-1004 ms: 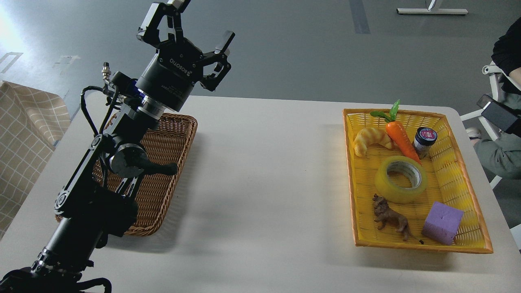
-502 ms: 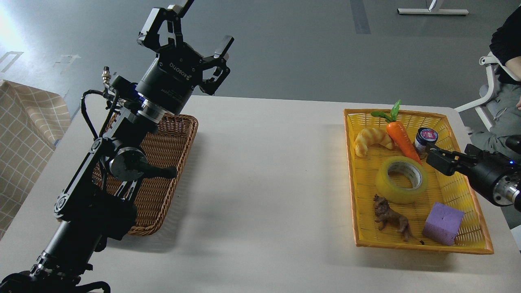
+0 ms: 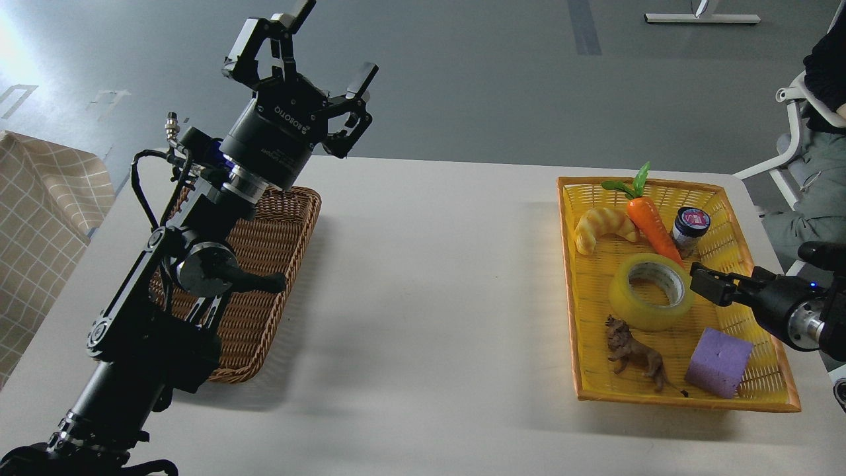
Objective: Place and transfer tape with both arms
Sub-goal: 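Insert the right gripper into the yellow tape roll and grip it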
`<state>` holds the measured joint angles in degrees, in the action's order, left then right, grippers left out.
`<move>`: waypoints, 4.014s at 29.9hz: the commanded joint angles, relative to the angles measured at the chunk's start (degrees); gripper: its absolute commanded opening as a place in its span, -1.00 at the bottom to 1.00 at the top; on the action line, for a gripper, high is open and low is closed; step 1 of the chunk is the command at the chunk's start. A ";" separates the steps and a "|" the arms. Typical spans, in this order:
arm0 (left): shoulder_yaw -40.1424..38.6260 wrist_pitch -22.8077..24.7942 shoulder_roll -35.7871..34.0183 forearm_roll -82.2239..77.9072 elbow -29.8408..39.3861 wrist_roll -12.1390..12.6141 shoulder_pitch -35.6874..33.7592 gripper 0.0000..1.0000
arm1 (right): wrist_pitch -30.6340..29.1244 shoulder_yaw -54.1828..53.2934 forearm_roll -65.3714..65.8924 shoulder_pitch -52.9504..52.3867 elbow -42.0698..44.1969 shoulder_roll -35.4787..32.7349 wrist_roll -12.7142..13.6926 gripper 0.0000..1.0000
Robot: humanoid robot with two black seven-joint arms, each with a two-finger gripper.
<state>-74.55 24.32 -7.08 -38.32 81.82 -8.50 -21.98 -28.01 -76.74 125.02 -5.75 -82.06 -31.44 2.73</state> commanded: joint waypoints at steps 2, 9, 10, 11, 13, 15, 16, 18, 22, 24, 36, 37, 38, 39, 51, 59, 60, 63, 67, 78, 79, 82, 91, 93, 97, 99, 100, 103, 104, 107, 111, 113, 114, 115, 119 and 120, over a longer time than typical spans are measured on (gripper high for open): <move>0.02 0.11 -0.04 0.00 0.00 -0.03 0.01 0.96 | 0.01 0.10 -0.02 -0.57 0.06 0.67 0.00 1.00; -0.07 0.20 -0.13 0.09 -0.09 -0.03 0.18 0.96 | 0.01 3.00 -0.02 -1.54 0.58 0.85 0.00 1.00; -0.07 0.20 -0.04 0.09 0.00 -0.03 0.27 0.96 | 0.01 3.87 -0.02 -2.32 0.93 0.94 0.00 1.00; -0.07 0.20 -0.04 0.09 -0.09 -0.03 0.27 0.96 | 0.01 5.01 -0.02 -3.20 1.37 1.03 0.00 1.00; -0.07 0.20 0.05 0.09 -0.09 -0.03 0.27 0.96 | 0.01 6.51 -0.02 -4.35 2.33 1.20 0.00 1.00; -0.07 0.11 -0.04 0.09 -0.09 -0.03 0.27 0.96 | 0.01 7.30 -0.02 -5.05 2.78 1.38 0.00 1.00; -0.07 0.20 -0.04 0.09 0.00 -0.03 0.27 0.96 | 0.01 8.00 -0.02 -5.93 2.87 1.38 0.00 1.00; -0.07 0.20 -0.04 0.09 -0.09 -0.03 0.18 0.96 | 0.01 8.97 -0.02 -6.81 3.65 1.47 0.00 1.00; -0.07 0.20 -0.13 0.09 -0.09 -0.03 0.18 0.96 | 0.01 9.77 -0.02 -7.52 5.24 2.26 0.00 1.00; -0.07 0.11 -0.13 0.09 -0.09 -0.03 0.18 0.96 | 0.01 9.77 -0.02 -7.52 5.94 2.78 0.00 1.00; -0.07 0.11 -0.31 0.18 -0.09 -0.03 0.27 0.96 | 0.01 9.77 -0.02 -7.52 7.44 3.49 0.08 0.98; -0.07 0.03 -0.30 0.18 -0.09 -0.03 0.27 0.96 | 0.01 9.77 -0.02 -7.52 7.44 3.58 0.08 0.97; -0.07 0.02 -0.30 0.18 -0.09 -0.03 0.27 0.96 | 0.01 9.77 -0.02 -7.52 7.53 3.84 0.17 0.95; -0.07 0.02 -0.30 0.18 -0.09 -0.03 0.27 0.96 | 0.01 9.77 -0.02 -7.52 7.96 4.01 0.17 0.93; -0.16 0.02 -0.31 0.44 -0.09 -0.03 0.62 0.96 | 0.58 9.77 -0.02 -7.52 8.41 4.63 0.17 0.24; -0.33 0.02 -0.48 0.53 -0.26 -0.12 0.71 0.96 | 0.59 9.77 -0.02 -7.52 8.49 5.07 0.17 0.19; -0.42 0.02 -0.48 0.53 -0.26 -0.03 0.71 0.96 | 0.59 9.77 -0.02 -7.52 8.49 5.16 0.17 0.19; -0.95 0.02 -0.48 0.53 -0.35 -0.03 0.71 0.96 | 0.59 9.77 -0.02 -7.43 8.49 5.16 0.17 0.19; -0.95 0.02 -0.48 0.53 -0.53 -0.03 0.71 0.96 | 0.50 9.77 -0.02 -7.25 8.40 4.90 0.17 0.19; -0.95 0.11 -0.30 0.53 -0.53 -0.03 0.80 0.96 | 0.67 9.59 -0.02 -6.99 8.49 5.07 0.17 0.06; -0.95 0.11 -0.30 0.53 -0.53 -0.03 0.71 0.96 | 0.67 9.59 -0.02 -6.99 8.49 5.07 0.17 0.06; -0.95 0.03 -0.57 0.53 -0.53 -0.03 0.80 0.96 | 0.67 9.59 -0.02 -6.99 8.49 5.07 0.17 0.06; -0.95 0.29 -0.57 0.53 -0.53 -0.03 1.24 0.96 | 0.59 9.59 -0.02 -6.99 8.49 4.90 0.08 -0.13; -0.86 0.20 -0.57 0.53 -0.53 -0.03 1.24 0.96 | 0.50 9.59 -0.02 -6.99 8.49 4.81 0.00 -0.16; -0.86 0.38 -0.57 0.53 -0.53 -0.03 1.24 0.96 | 0.41 9.59 -0.02 -6.90 8.40 4.81 -0.18 -0.20; -0.86 0.38 -0.57 0.53 -0.53 0.06 1.41 0.96 | 0.32 9.59 -0.02 -6.90 8.40 4.81 -0.70 -0.21; -0.86 0.46 -0.66 0.53 -0.53 0.06 1.41 0.96 | 0.32 9.59 -0.02 -6.90 8.40 4.81 -1.05 -0.23; -0.86 0.46 -0.66 0.53 -0.53 0.06 1.50 0.96 | 0.15 9.42 -0.02 -6.99 8.49 4.81 -1.94 -0.31; -0.86 0.46 -0.66 0.53 -0.53 0.06 1.50 0.96 | 0.15 9.42 -0.02 -6.99 8.49 4.81 -2.11 -0.33; -0.86 0.46 -0.66 0.53 -0.53 -0.03 1.67 0.96 | 0.01 9.07 -0.02 -6.99 8.32 4.81 -4.73 -0.39; -0.86 0.55 -0.66 0.53 -0.53 -0.03 2.47 0.96 | 0.01 9.15 -0.02 -6.99 8.67 4.54 -8.44 -0.44; -0.86 0.55 -0.74 0.53 -0.53 -0.03 2.64 0.96 | 0.01 9.07 -0.02 -6.90 8.67 4.54 -8.88 -0.44; -0.95 0.55 -0.74 0.53 -0.53 0.06 2.73 0.96 | 0.01 8.98 -0.02 -6.90 8.67 4.46 -9.49 -0.45; -0.95 0.55 -0.74 0.53 -0.53 0.06 2.73 0.96 | 0.01 8.89 -0.02 -6.90 8.67 4.28 -9.93 -0.46; -0.86 0.55 -0.66 0.53 -0.53 -0.03 2.73 0.96 | 0.01 8.71 -0.02 -6.99 8.41 3.23 -11.78 -0.47; -0.86 0.55 -0.66 0.53 -0.53 -0.03 2.73 0.96 | 0.01 8.71 -0.02 -6.99 8.23 2.53 -12.30 -0.47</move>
<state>-75.41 24.88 -7.82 -37.79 81.30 -8.49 -19.26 -28.01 -67.99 125.00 -12.71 -73.41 -27.64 -8.26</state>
